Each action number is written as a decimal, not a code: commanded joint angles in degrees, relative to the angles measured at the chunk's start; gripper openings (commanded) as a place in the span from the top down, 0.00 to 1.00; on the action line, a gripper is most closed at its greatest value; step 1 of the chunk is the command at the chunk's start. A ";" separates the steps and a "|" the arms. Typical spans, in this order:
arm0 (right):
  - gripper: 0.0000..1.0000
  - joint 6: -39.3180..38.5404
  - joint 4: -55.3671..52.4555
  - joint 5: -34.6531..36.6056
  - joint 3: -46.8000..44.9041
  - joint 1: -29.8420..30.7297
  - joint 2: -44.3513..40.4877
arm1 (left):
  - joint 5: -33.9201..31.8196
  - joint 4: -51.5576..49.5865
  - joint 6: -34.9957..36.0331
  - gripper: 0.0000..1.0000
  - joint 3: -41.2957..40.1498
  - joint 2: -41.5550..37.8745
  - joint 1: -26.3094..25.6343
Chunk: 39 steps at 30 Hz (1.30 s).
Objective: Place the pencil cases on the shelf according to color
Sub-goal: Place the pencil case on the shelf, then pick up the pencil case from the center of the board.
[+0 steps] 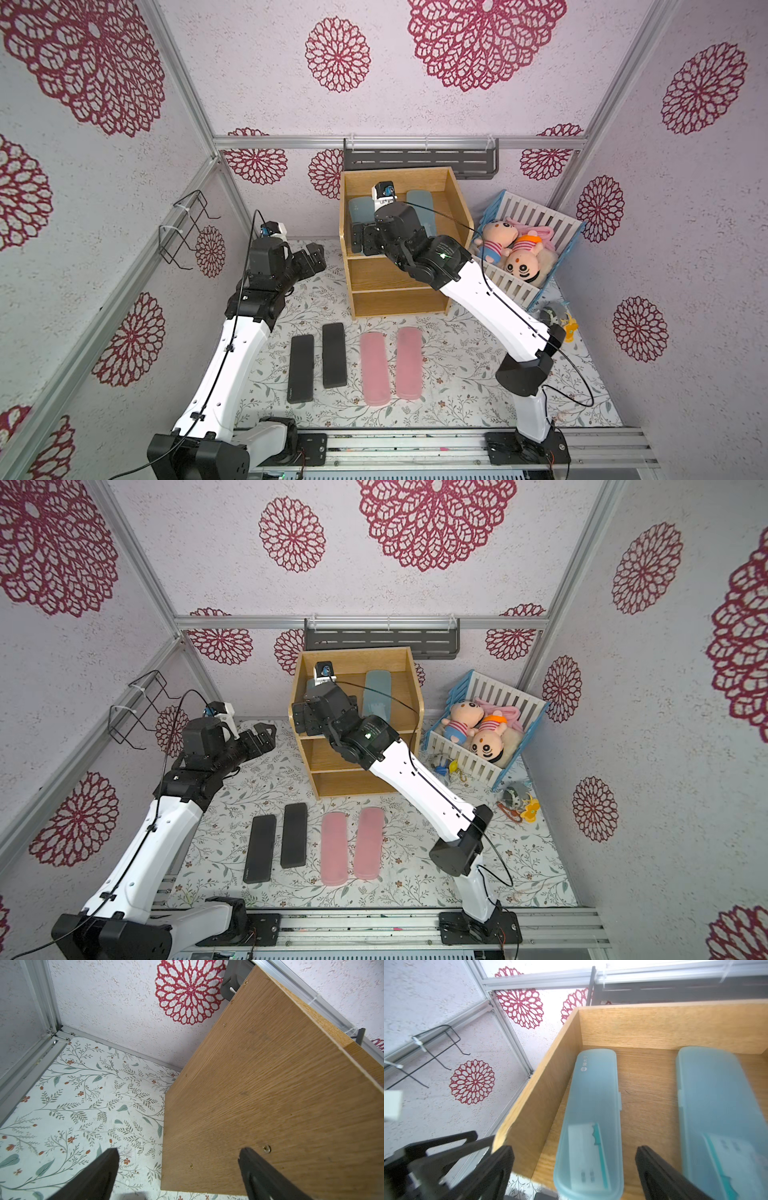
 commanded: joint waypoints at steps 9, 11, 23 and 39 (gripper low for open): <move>0.01 4.02 17.96 0.92 -46.72 4.56 -30.37 | -5.60 -1.55 -2.57 0.03 -4.16 -3.50 -5.50; 0.01 6.03 21.35 -0.24 -55.47 4.61 -36.55 | -5.86 -0.90 -4.46 0.03 -7.08 -5.18 -5.91; 0.01 21.74 24.61 -4.72 -88.27 4.61 -48.71 | -12.03 -1.55 -12.59 0.03 -19.19 -8.22 -11.24; 0.01 26.30 28.90 -8.73 -94.23 7.32 -34.16 | -18.98 -1.57 -19.97 0.03 -27.46 -10.35 -19.23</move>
